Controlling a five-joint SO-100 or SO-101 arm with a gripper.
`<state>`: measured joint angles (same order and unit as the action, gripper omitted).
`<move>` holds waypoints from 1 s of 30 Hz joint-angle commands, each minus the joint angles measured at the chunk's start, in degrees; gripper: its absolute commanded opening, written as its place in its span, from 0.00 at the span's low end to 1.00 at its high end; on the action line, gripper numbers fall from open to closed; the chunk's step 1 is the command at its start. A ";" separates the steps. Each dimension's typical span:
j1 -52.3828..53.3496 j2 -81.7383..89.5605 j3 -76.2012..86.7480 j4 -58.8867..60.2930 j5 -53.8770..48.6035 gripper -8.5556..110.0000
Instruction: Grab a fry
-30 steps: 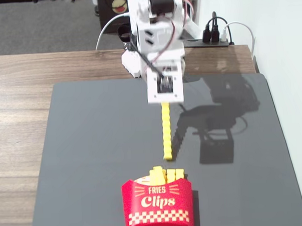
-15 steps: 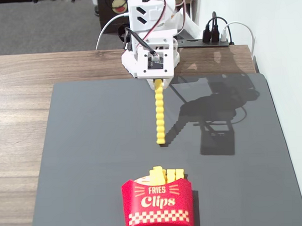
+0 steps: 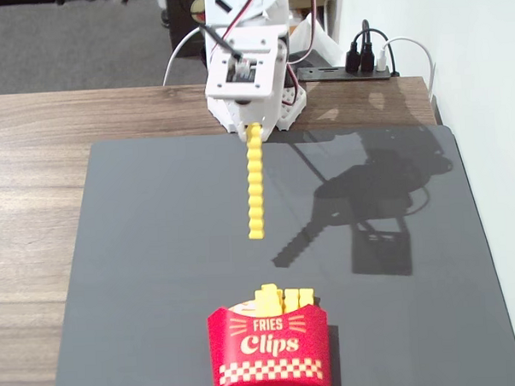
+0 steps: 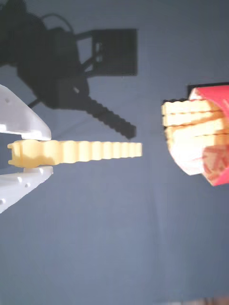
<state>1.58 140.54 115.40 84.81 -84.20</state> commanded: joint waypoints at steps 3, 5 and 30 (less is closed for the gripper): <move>1.49 -0.97 -9.05 2.37 -0.35 0.08; 2.29 -1.93 -12.30 3.69 -0.35 0.08; 3.52 -7.73 -16.35 5.10 -0.70 0.08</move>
<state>5.10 132.89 100.63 90.26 -84.64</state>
